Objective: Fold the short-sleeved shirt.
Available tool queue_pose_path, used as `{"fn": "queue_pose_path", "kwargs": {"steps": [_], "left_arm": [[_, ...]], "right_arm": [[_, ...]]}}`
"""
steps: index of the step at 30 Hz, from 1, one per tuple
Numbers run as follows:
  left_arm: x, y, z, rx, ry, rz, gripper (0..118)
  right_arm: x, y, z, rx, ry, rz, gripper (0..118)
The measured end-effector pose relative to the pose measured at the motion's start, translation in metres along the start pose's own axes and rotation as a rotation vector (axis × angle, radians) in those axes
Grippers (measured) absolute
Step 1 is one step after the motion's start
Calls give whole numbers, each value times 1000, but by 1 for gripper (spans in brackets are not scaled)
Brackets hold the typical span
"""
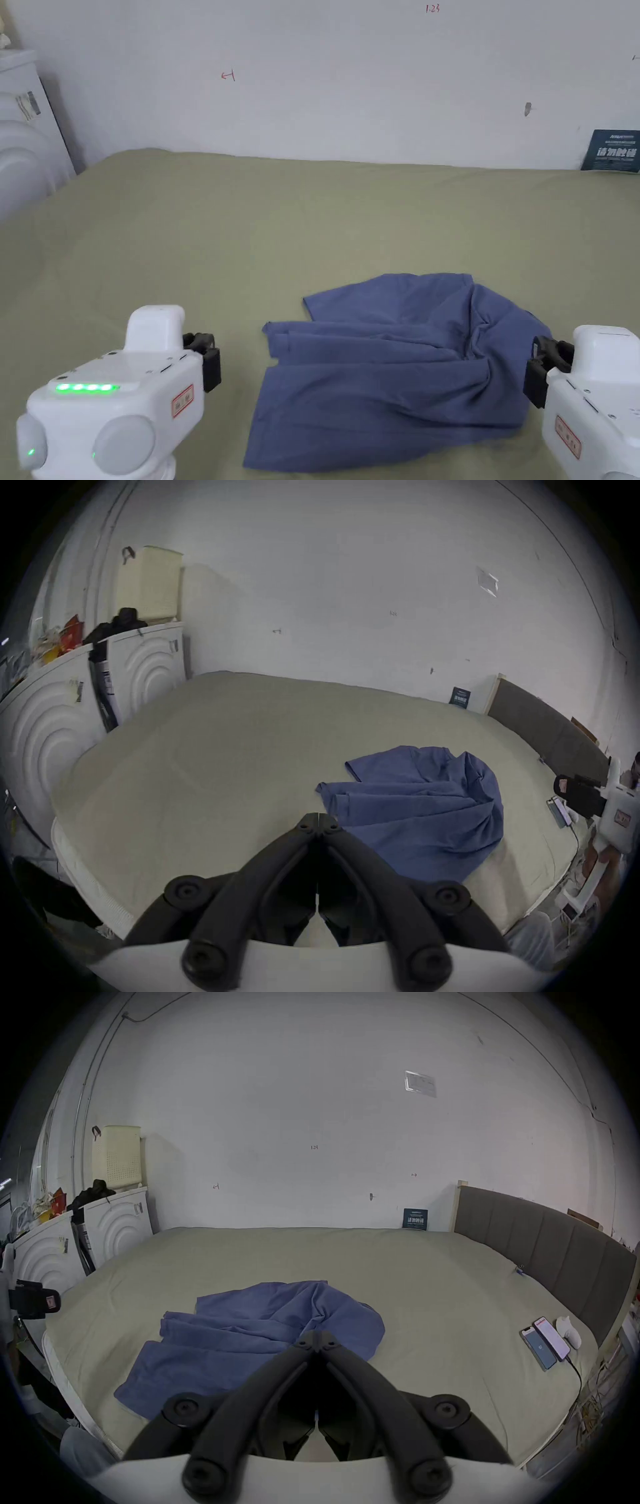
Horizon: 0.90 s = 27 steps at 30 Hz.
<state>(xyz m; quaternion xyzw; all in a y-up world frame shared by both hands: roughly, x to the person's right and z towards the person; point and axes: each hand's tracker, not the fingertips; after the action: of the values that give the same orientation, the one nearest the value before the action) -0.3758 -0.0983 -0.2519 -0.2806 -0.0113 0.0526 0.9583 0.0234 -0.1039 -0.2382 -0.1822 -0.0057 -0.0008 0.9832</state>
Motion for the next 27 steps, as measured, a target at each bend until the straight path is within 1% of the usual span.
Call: {"fn": "queue_pose_path", "kwargs": {"steps": [2, 3, 7, 8, 9, 10, 11, 12, 14, 15, 16, 17, 18, 19, 20, 21, 22, 23, 24, 25, 27], "left_arm": [[12, 11, -32, -53, -5, -42, 0], [14, 16, -49, -61, -19, -41, 0], [20, 34, -148, -241, -19, -34, 0], [20, 36, -165, -257, -23, -28, 0], [21, 39, -187, -316, -18, -60, 6], [21, 38, -211, -379, -17, -86, 42], [21, 36, -229, -428, 24, -114, 88], [19, 32, -245, -465, 38, -121, 118], [25, 24, -258, -440, 105, -125, 115], [29, 20, -266, -454, 118, -140, 115], [33, 16, -271, -454, 95, -143, 113], [36, 17, -263, -471, 83, -154, 108], [40, 22, -248, -478, 76, -161, 97], [44, 25, -239, -472, 65, -155, 73], [49, 30, -228, -467, 31, -146, 34], [54, 33, -219, -453, 7, -147, 1], [55, 33, -228, -444, -62, -132, 1], [60, 30, -227, -447, -21, -150, 1], [64, 27, -229, -449, 5, -209, 1], [66, 25, -231, -457, -2, -243, 2], [62, 24, -236, -459, -2, -219, 2]], "right_arm": [[-2, 1, -13, -6, 2, -3, 0], [-3, 1, -19, -12, 2, -2, 0], [-6, -3, -49, -44, 11, 1, 0], [-6, -4, -56, -52, 9, 6, 0], [-5, -6, -63, -62, 7, 9, 0], [-3, -8, -70, -70, 8, 8, 0], [-1, -11, -77, -80, 6, 10, 0], [0, -12, -82, -91, 4, 13, 0], [6, -17, -91, -107, -4, 25, 0], [9, -19, -94, -113, -10, 33, 0], [13, -20, -97, -121, -18, 37, 0], [18, -21, -100, -133, -25, 36, 0], [23, -21, -103, -149, -32, 27, 0], [30, -20, -106, -157, -40, 19, 0], [37, -19, -110, -158, -59, 22, 0], [44, -16, -115, -166, -86, 38, 0], [52, -10, -122, -175, -102, 51, 0], [62, -4, -131, -182, -101, 44, 0], [71, 3, -141, -211, -104, 40, 0], [80, 9, -152, -233, -119, 22, 0], [97, 20, -178, -299, -77, -24, 0]]}}
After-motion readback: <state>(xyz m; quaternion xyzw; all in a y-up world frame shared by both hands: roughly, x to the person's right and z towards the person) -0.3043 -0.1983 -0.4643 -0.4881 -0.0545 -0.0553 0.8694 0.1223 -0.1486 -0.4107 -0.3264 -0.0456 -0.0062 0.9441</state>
